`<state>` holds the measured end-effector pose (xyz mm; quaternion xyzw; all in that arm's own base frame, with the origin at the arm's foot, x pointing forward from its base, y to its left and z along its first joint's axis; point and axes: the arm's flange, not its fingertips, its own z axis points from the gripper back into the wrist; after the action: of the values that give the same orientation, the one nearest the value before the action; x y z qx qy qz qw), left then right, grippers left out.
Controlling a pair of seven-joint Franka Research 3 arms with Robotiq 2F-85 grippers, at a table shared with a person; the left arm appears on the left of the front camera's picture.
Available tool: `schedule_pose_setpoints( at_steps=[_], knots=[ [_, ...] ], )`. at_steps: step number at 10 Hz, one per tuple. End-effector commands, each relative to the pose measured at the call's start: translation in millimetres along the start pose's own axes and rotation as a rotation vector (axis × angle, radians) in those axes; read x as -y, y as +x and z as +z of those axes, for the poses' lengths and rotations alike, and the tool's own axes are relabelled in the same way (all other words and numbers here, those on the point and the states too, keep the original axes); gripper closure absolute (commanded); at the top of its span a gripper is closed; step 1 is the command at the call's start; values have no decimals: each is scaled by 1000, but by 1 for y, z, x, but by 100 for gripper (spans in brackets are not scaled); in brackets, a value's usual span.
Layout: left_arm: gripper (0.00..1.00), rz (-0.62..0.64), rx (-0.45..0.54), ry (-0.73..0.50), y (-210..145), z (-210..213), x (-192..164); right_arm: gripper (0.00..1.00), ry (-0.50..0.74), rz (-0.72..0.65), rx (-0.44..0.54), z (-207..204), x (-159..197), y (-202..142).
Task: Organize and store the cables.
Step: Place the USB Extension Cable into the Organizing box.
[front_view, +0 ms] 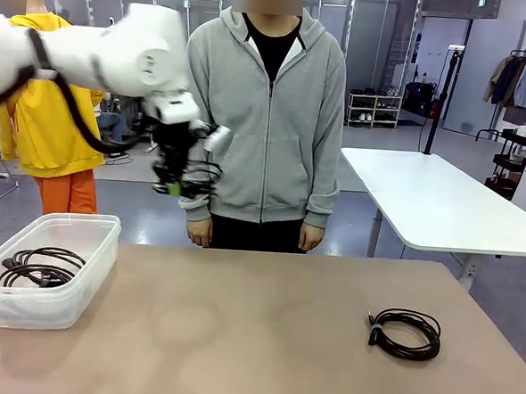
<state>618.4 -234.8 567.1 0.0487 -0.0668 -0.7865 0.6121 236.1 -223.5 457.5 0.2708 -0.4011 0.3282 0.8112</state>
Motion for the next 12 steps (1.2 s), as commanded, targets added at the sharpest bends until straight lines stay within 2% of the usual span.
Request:
schedule_pose_setpoints(
  at_steps=[1,3,5,8,12],
  knots=[
    [84,3,59,102,-40,-8,60,0,2,19,16,1,0,-1],
    [84,115,63,70,-116,-8,94,0,2,19,16,1,0,-1],
    [84,161,104,34,-162,-20,111,0,2,19,16,1,0,-1],
    [84,212,83,-3,-193,-36,131,0,2,19,16,1,0,-1],
    [84,233,35,-19,-201,-41,129,0,2,19,16,1,0,-1]
  ],
)
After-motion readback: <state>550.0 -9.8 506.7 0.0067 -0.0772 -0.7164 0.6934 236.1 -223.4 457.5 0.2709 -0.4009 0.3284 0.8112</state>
